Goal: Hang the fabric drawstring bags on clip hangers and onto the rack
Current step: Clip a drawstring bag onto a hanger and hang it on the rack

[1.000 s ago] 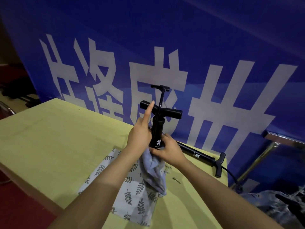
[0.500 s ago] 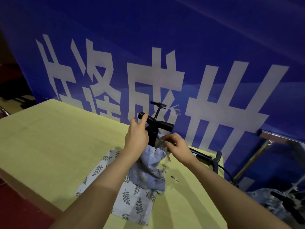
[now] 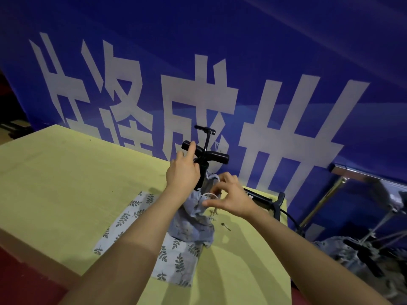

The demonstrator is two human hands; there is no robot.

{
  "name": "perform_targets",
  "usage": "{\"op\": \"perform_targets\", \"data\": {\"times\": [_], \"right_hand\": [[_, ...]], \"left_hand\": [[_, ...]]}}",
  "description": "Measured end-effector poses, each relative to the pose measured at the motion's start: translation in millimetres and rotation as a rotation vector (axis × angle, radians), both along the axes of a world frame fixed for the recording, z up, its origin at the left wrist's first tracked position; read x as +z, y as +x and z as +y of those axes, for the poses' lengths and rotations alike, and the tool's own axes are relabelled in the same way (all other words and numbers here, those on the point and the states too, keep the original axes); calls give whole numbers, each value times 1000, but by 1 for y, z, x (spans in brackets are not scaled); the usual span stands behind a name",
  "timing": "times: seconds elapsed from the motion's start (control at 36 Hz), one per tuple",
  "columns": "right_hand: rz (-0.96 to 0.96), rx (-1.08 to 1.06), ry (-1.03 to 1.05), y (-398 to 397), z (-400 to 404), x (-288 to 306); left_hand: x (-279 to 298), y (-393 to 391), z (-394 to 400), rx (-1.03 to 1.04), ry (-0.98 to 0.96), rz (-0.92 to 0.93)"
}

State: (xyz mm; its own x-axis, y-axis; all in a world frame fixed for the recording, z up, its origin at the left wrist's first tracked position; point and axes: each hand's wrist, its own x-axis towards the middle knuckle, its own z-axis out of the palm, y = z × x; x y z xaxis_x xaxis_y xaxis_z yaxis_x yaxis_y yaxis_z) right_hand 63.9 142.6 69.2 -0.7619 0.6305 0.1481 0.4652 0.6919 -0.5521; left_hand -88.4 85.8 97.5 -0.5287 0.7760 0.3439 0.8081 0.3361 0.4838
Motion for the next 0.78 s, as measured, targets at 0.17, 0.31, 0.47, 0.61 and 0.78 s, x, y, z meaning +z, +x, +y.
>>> {"op": "perform_targets", "data": {"times": [0.17, 0.31, 0.47, 0.61, 0.78], "right_hand": [[-49, -66, 142, 5, 2, -2], [134, -159, 13, 14, 3, 14], [390, -238, -180, 21, -2, 34], [555, -323, -227, 21, -2, 44], [690, -318, -260, 18, -3, 60]], "left_hand": [[0, 2, -5, 32, -73, 73], [3, 3, -8, 17, -93, 90], [5, 12, -10, -6, -115, 136], [14, 20, -15, 37, -75, 284], [25, 14, -12, -177, 116, 474]]}}
